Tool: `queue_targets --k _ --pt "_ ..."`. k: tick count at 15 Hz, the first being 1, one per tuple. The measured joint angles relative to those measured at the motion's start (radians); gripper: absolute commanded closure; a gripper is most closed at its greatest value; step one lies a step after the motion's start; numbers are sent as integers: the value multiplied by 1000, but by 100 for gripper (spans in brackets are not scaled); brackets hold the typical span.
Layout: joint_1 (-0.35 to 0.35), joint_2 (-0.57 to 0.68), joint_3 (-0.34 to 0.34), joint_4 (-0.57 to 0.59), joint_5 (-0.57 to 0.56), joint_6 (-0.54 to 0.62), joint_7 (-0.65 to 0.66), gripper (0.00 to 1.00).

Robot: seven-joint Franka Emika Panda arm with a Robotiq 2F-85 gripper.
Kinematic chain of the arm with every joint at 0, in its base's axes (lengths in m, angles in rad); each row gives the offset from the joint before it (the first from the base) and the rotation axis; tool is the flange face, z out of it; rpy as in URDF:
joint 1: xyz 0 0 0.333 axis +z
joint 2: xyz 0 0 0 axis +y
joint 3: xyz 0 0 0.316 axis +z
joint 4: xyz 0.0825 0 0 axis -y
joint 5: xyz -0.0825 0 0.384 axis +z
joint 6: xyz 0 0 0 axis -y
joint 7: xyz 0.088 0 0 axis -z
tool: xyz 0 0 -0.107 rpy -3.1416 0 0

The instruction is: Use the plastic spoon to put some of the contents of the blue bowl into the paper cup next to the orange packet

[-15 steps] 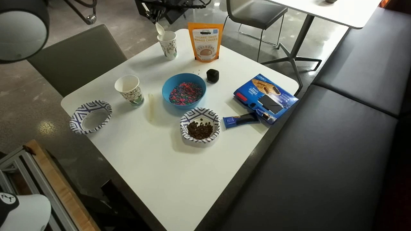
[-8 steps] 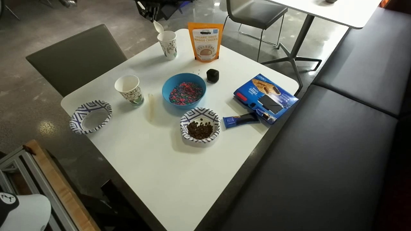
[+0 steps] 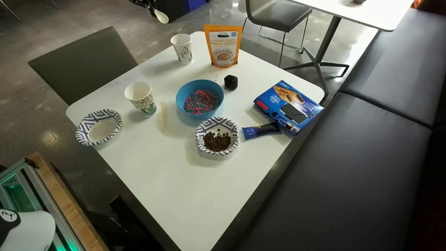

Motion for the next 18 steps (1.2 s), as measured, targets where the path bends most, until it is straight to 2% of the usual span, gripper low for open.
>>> queue_targets --k 4,10,11,12,14,18 --pt "69 -99 -111 -131 -178 16 259 96" --pt "68 -220 -217 -367 -388 16 631 96" --pt "64 -237 -228 -403 -412 13 688 86" --pt "60 -252 -238 -435 -434 9 745 86" --pt "53 -272 -249 -476 -457 8 803 86" --pt "54 -283 -250 -486 -459 8 819 86"
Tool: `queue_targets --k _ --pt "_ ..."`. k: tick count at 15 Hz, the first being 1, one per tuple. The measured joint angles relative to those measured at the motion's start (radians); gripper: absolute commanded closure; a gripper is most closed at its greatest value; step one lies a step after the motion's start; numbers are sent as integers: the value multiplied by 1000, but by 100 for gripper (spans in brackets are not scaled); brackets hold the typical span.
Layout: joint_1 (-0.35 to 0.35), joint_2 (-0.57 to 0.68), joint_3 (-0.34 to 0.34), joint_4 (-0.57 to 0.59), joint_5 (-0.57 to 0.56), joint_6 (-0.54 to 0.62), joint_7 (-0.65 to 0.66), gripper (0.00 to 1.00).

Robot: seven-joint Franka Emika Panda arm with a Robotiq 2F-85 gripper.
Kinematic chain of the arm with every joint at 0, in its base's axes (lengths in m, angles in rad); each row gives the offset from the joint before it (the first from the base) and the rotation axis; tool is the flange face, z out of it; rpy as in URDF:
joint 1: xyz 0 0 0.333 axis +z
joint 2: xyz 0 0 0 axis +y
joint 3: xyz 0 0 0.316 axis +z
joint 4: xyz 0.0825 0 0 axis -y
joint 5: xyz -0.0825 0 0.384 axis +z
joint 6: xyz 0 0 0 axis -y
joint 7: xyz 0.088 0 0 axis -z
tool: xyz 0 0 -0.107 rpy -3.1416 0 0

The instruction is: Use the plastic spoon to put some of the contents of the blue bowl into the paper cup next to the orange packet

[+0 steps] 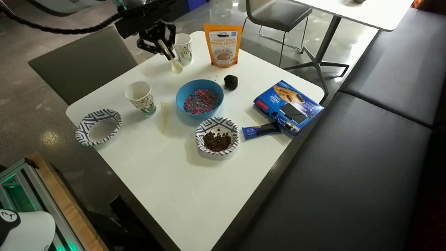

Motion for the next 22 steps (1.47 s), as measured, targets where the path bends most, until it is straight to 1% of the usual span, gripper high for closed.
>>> queue_targets --k 1,2,4,7,16,18,22 --pt "0 0 0 0 0 0 1 86" --pt "0 0 0 0 0 0 1 96" --pt "-3 0 3 1 0 0 2 96" --pt "-28 2 18 3 22 0 -32 96" --pt "-158 18 20 7 161 0 -274 96" --pt "-173 34 20 10 177 0 -315 96" --pt "-187 88 20 40 180 0 -349 96"
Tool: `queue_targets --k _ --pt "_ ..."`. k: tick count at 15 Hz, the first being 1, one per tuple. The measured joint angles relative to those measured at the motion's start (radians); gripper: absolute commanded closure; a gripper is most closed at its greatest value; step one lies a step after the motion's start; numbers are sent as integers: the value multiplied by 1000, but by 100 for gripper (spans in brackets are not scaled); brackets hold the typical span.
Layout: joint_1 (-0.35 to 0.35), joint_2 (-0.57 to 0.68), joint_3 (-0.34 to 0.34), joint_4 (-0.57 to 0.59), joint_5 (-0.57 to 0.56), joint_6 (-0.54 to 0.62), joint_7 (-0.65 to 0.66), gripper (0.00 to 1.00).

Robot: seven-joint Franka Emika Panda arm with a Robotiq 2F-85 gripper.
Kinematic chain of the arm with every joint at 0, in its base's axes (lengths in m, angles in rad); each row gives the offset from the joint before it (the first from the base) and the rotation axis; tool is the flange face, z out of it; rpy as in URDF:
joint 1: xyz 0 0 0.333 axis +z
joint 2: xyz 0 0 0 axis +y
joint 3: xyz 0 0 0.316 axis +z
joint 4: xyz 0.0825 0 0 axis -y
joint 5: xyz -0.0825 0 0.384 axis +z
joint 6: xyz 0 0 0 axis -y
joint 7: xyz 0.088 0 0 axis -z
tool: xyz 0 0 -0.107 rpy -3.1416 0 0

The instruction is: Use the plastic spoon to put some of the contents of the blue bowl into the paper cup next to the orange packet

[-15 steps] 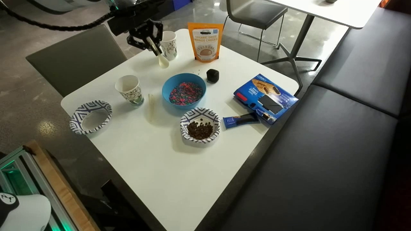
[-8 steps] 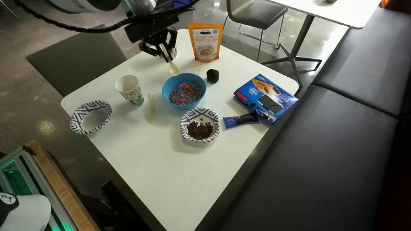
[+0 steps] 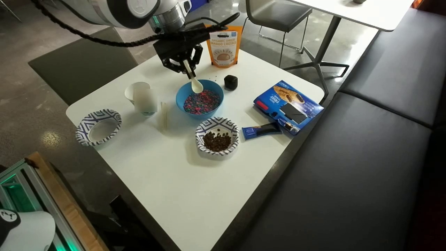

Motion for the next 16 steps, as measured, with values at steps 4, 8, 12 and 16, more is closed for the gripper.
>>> queue_targets --k 4,8,12,16 --pt "-3 67 0 48 0 -10 -14 96" --pt "-6 126 -4 92 -3 -31 -19 96" --pt "-15 164 -9 124 -5 -42 -24 53" --pt "-19 165 -8 137 -5 -59 -34 25"
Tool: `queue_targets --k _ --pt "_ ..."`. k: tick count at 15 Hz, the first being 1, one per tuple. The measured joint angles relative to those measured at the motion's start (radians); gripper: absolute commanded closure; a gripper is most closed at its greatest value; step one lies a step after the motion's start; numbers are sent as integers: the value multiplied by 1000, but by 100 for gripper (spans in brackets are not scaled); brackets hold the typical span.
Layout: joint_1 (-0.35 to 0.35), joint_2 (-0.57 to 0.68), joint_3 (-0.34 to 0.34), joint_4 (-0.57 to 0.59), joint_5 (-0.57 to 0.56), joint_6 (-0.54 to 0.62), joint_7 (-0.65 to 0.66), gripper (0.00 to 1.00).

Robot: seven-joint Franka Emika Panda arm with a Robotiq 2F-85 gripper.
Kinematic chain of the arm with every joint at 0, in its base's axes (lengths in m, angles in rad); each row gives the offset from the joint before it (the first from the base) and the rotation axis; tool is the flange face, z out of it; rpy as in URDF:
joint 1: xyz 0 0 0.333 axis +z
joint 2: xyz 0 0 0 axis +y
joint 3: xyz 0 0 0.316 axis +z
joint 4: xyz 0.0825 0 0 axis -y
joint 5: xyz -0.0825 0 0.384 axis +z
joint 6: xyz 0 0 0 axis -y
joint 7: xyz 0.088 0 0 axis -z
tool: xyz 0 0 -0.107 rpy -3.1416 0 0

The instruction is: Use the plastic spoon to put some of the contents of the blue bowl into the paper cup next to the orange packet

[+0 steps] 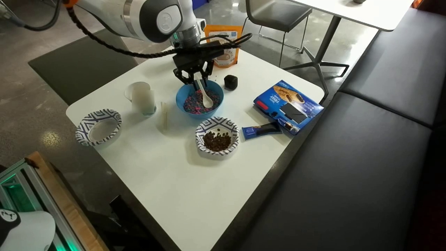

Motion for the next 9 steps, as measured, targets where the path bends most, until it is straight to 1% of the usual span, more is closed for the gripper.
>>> queue_targets --k 2,3,4,7,9 --pt "0 -18 4 3 5 -39 0 9" --pt "0 -34 9 3 17 -77 0 2" --pt "0 -54 14 3 32 -118 0 0" --pt "1 -128 28 1 100 -250 12 0" --pt "3 -183 32 -6 158 -310 49 0"
